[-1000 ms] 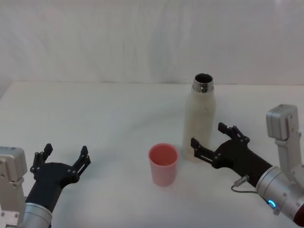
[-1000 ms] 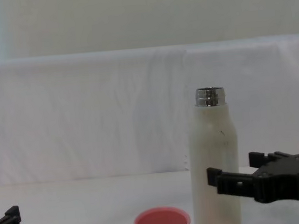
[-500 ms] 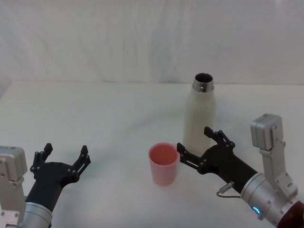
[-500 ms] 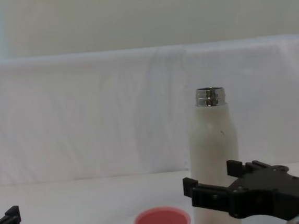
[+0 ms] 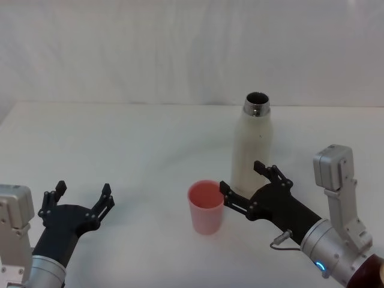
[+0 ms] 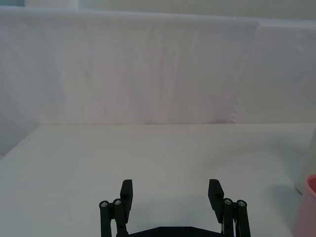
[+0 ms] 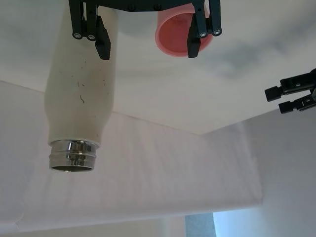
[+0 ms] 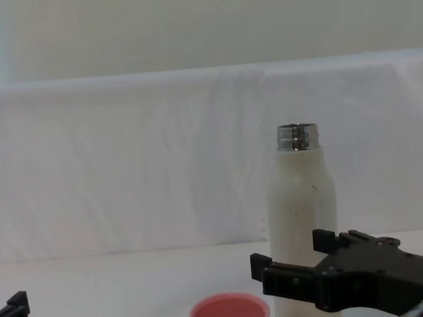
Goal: Grasp the thermos with one hand and pour water into the cup lid.
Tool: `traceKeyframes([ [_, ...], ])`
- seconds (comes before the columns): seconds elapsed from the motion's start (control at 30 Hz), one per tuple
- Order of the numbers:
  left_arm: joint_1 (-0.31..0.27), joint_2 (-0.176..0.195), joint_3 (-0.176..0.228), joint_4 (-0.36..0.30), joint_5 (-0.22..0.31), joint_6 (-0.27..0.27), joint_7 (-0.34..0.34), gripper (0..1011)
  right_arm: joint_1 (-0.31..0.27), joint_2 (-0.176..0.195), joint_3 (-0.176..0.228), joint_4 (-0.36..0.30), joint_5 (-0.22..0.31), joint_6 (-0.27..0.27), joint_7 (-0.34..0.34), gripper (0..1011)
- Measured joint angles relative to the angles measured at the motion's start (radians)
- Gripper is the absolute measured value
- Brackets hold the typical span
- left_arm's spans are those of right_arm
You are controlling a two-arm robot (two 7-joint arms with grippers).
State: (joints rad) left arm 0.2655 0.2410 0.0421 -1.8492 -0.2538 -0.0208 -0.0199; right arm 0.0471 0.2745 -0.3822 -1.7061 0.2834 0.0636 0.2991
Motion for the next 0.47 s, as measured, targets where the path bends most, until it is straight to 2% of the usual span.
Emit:
traceKeyframes([
  [0.47, 0.000, 0.000, 0.000, 0.000, 0.000, 0.000, 0.000, 1001, 0.000, 0.001, 0.001, -0.001, 0.000, 0.002, 0.000, 1002],
])
